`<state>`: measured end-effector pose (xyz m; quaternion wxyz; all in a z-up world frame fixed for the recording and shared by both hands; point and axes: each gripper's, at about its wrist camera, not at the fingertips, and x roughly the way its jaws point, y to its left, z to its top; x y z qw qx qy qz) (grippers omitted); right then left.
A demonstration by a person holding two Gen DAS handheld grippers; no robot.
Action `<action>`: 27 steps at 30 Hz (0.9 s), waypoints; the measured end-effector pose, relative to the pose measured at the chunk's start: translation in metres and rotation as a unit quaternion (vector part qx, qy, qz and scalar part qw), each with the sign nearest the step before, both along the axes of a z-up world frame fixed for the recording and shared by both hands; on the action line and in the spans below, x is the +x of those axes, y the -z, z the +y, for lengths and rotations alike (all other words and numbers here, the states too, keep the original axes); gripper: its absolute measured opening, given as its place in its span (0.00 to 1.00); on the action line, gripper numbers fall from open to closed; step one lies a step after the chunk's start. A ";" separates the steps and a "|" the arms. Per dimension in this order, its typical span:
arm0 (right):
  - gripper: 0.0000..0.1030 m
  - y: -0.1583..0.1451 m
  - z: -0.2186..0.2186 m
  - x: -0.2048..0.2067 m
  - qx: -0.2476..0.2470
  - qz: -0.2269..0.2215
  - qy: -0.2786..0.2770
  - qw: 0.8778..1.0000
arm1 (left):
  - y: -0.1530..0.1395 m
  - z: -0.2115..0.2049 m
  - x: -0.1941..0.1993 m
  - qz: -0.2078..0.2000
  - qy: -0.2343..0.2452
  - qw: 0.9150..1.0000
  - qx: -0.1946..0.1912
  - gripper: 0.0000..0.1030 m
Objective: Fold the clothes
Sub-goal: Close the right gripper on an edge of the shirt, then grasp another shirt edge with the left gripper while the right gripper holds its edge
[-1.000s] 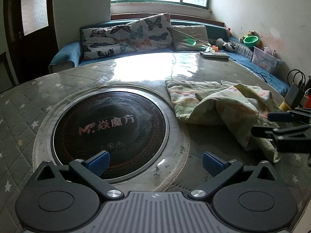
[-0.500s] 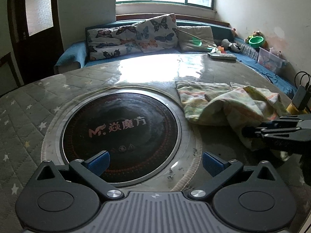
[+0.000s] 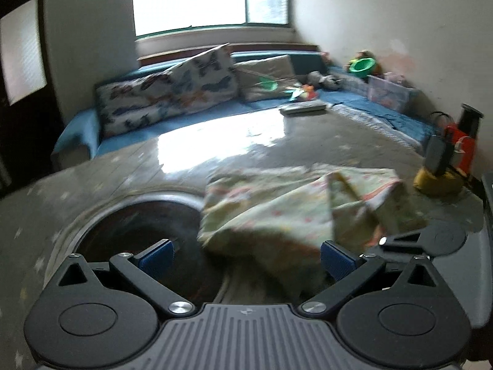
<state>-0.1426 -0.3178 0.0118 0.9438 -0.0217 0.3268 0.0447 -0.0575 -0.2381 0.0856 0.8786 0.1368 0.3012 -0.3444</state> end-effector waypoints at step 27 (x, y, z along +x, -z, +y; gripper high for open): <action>0.47 -0.048 -0.117 -0.055 -0.008 -0.030 0.140 0.990 | 0.033 -0.144 0.062 0.026 0.083 0.994 0.061 0.80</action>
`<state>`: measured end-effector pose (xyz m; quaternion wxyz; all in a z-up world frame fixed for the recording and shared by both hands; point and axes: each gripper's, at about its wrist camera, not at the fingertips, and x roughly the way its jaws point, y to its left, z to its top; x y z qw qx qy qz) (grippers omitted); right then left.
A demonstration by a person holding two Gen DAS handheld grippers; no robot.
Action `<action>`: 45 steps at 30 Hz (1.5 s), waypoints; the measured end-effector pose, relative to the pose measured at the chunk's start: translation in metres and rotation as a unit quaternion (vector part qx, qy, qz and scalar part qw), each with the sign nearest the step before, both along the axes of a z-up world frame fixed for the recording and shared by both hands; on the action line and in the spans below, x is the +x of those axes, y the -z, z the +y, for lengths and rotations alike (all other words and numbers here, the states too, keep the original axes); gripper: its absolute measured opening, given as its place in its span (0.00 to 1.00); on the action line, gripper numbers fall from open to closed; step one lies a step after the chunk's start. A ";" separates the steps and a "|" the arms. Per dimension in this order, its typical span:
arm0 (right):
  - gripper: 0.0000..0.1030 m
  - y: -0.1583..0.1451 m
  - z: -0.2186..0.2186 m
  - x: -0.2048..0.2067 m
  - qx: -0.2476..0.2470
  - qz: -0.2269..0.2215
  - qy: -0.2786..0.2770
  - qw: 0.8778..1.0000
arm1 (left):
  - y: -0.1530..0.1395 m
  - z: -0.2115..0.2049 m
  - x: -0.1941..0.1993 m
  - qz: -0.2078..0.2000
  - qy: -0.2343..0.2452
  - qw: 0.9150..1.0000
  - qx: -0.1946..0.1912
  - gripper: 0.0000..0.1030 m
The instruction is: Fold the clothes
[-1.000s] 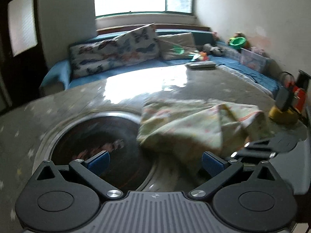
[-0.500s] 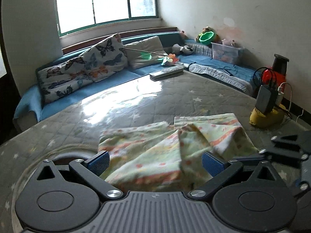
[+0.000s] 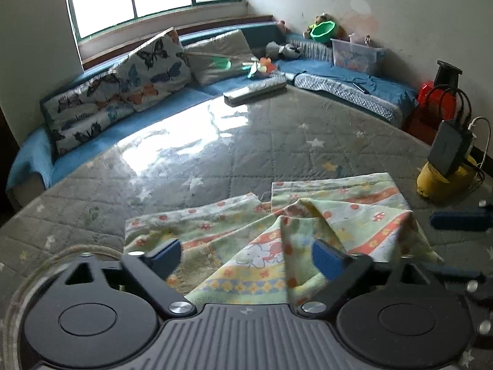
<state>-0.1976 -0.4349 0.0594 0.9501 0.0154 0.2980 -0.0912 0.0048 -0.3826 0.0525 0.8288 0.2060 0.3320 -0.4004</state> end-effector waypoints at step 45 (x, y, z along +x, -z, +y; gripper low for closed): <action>0.55 0.041 -0.034 0.079 0.002 0.053 0.046 0.998 | 0.007 0.009 0.009 0.007 0.018 1.000 0.003 0.69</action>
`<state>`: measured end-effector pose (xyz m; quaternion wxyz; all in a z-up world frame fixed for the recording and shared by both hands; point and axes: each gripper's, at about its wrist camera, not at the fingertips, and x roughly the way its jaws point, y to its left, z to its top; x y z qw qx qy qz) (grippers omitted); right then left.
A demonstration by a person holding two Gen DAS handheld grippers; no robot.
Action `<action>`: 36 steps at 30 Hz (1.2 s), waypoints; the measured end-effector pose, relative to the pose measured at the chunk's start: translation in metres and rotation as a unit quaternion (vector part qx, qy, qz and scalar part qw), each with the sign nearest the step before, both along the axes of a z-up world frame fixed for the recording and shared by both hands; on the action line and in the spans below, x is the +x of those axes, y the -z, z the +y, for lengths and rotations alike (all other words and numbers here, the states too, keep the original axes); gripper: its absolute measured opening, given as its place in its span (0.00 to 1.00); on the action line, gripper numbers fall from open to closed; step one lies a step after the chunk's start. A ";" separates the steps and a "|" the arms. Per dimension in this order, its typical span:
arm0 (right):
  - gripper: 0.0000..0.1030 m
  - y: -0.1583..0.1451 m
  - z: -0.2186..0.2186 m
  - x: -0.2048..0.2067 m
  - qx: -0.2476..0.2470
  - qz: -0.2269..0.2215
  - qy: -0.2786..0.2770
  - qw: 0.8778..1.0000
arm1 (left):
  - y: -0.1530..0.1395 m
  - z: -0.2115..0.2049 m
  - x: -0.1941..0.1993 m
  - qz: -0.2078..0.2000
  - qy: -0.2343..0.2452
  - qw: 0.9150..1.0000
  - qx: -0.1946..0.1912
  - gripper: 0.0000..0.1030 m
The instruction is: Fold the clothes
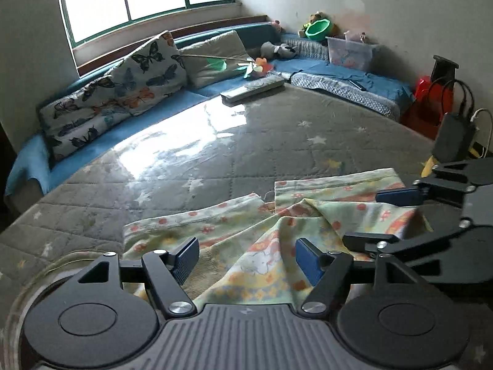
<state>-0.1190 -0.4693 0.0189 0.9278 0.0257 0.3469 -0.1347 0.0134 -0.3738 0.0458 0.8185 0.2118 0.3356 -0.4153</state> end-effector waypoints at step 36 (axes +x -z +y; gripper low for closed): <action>0.14 -0.009 0.039 -0.036 -0.079 -0.008 -0.003 0.997 | -0.017 0.243 -0.017 -0.063 -0.259 0.964 -0.024 0.06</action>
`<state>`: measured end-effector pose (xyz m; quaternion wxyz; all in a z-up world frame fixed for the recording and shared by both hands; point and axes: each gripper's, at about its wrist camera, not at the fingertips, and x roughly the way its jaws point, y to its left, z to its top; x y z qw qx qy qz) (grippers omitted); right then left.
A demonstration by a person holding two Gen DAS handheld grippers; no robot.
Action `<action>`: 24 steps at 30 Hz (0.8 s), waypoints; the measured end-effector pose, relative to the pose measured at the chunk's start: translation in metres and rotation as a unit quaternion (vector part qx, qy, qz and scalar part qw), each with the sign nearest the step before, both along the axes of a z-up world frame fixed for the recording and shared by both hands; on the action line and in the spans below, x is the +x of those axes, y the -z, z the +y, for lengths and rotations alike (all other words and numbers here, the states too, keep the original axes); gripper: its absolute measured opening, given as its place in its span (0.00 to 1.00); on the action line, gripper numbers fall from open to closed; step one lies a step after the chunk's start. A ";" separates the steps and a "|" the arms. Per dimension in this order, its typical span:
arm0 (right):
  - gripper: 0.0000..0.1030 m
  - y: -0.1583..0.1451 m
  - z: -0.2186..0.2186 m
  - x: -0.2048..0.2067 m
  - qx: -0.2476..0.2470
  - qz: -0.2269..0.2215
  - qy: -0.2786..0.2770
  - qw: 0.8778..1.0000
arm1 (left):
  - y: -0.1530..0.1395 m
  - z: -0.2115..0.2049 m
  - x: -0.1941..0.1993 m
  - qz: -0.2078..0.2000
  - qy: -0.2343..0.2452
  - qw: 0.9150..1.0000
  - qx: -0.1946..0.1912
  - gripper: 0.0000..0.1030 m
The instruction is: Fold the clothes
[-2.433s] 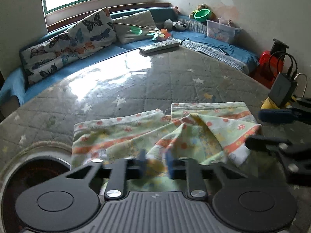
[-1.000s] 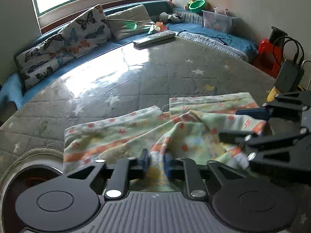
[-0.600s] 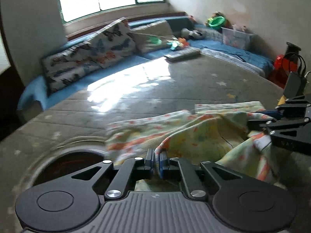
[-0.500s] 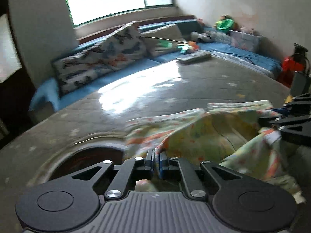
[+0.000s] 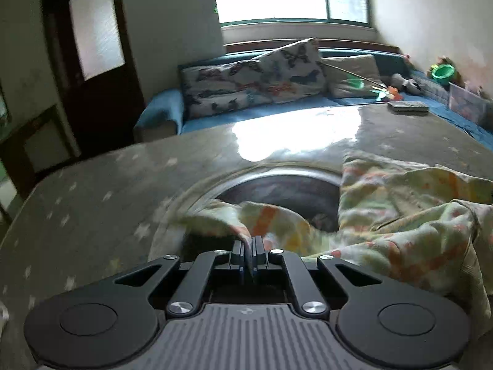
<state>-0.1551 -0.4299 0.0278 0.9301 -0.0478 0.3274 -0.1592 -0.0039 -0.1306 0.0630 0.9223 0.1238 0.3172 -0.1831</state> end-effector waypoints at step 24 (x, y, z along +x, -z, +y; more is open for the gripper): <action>0.29 -0.027 0.035 -0.007 0.009 -0.013 -0.058 0.998 | 0.028 0.055 -0.025 0.048 -0.048 0.998 -0.008 0.06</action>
